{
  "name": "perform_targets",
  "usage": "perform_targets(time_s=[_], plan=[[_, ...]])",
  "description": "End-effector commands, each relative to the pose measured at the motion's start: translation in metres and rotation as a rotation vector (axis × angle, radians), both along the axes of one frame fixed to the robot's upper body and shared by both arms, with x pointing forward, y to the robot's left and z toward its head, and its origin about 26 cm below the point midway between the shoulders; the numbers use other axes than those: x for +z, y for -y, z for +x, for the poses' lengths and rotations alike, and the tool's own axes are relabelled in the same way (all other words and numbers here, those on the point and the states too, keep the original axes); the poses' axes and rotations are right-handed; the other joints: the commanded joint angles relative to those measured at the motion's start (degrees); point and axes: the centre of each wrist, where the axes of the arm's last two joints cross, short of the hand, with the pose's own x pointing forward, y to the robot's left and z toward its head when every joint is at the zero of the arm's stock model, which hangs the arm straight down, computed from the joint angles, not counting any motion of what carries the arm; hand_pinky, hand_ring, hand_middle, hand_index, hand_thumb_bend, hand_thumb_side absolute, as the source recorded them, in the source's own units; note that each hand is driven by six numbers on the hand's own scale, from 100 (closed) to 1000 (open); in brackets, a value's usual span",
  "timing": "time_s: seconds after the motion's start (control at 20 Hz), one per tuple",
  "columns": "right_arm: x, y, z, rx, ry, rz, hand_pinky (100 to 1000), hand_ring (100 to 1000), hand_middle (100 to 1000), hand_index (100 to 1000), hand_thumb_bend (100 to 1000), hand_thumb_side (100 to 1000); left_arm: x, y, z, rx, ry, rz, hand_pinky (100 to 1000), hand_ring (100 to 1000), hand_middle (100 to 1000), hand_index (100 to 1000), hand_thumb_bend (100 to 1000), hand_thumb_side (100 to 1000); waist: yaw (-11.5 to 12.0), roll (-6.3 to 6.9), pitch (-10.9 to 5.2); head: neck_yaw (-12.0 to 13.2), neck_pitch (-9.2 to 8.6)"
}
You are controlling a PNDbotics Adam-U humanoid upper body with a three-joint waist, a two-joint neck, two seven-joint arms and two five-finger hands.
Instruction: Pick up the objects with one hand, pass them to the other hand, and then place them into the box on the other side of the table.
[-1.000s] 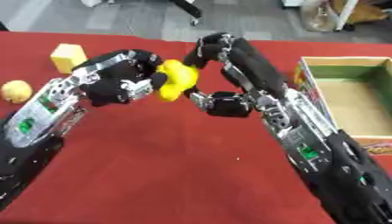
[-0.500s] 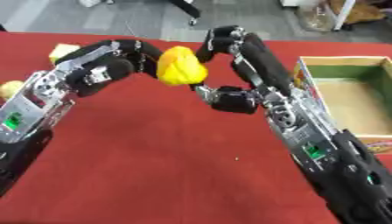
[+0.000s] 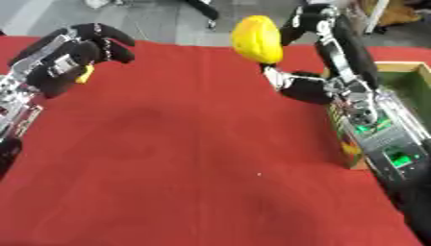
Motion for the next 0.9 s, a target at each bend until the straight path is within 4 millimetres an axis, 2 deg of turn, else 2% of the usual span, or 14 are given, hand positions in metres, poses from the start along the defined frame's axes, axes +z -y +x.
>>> perform_targets(time_s=[0.05,0.2,0.35,0.7,0.85,0.9], plan=[[0.014,0.051,0.007,-0.186,-0.005,0.056,546,502,437,380,265,100,0.015,-0.018,-0.008,0.058,0.057,-0.016,779,682,693,729,721,671,0.17,0.16,-0.86,-0.42,-0.66],[0.009,0.086,0.012,-0.351,-0.038,0.088,547,503,438,381,272,100,0.008,-0.025,-0.014,0.090,0.047,-0.034,777,678,689,725,715,671,0.36,0.16,-0.81,-0.85,-0.70],[-0.001,0.111,0.018,-0.494,-0.085,0.103,546,503,436,386,287,100,0.003,-0.030,-0.017,0.114,0.040,-0.056,775,674,684,721,707,668,0.50,0.18,-0.80,-1.47,-0.73],[-0.030,0.145,0.028,-0.738,-0.232,0.096,558,514,450,427,301,100,0.001,-0.032,-0.022,0.134,0.054,-0.090,775,672,680,720,699,664,1.16,0.21,-0.72,-3.43,-0.72],[-0.045,0.151,0.034,-0.802,-0.306,0.042,602,567,504,588,363,103,0.000,-0.032,-0.024,0.138,0.056,-0.096,775,671,680,721,698,663,1.37,0.16,-0.71,-3.93,-0.56],[-0.052,0.153,0.035,-0.812,-0.334,0.017,617,589,528,640,385,129,0.000,-0.033,-0.024,0.140,0.057,-0.098,775,671,681,722,698,662,1.41,0.15,-0.71,-4.03,-0.50]])
